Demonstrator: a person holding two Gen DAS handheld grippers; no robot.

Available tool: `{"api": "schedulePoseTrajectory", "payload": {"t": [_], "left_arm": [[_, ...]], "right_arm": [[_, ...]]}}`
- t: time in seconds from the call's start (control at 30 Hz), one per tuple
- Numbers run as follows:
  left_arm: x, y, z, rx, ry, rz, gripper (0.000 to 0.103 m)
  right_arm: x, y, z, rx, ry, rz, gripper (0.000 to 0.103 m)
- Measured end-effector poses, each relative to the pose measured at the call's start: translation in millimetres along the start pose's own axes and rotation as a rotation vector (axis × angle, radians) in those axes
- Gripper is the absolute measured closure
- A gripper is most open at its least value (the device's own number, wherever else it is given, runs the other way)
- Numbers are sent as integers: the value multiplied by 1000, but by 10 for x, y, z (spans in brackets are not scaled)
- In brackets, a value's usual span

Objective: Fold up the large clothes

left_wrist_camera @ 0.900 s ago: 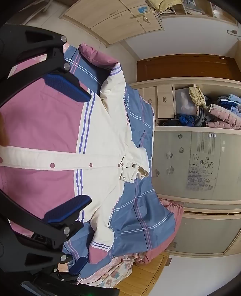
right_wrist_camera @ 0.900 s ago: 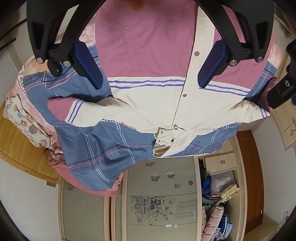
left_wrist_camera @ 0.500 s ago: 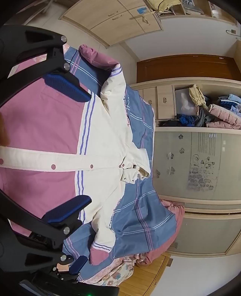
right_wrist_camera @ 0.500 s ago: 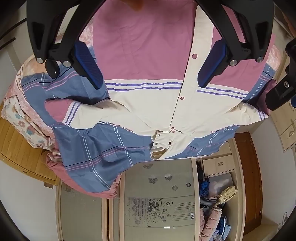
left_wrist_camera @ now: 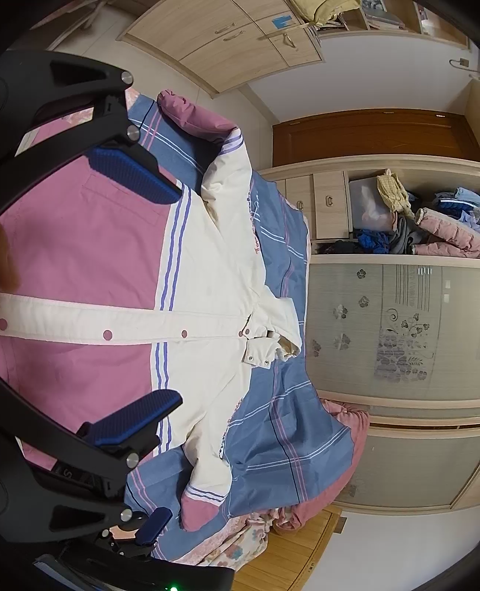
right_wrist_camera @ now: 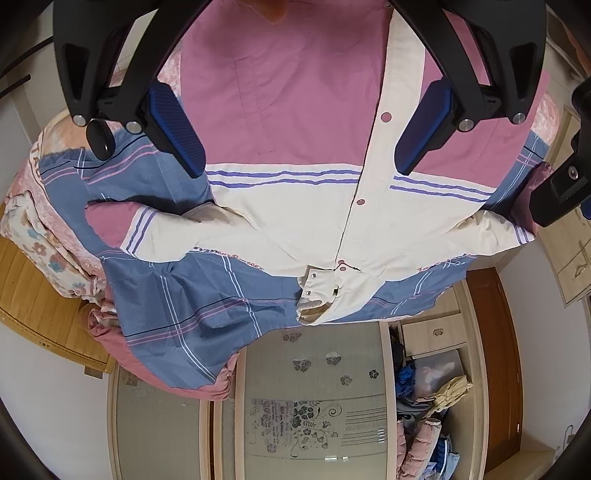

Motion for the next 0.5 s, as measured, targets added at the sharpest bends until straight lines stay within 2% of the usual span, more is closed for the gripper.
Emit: {"api": "schedulePoseTrajectory", "payload": {"t": [0.5], "left_arm": [[38, 63, 73, 6, -1, 2, 2]], "right_arm": [[-16, -5, 16, -4, -8, 5, 1]]}}
Point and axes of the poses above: each gripper's, at about its wrist camera, not at the fingertips, and x roughly the way its jaws point, z to its left, y to its underside, the point moved 7 cm from there along x, roughly the way its jaws point, and after that the axes turned 10 degrees about y, right-handed, at the moved point
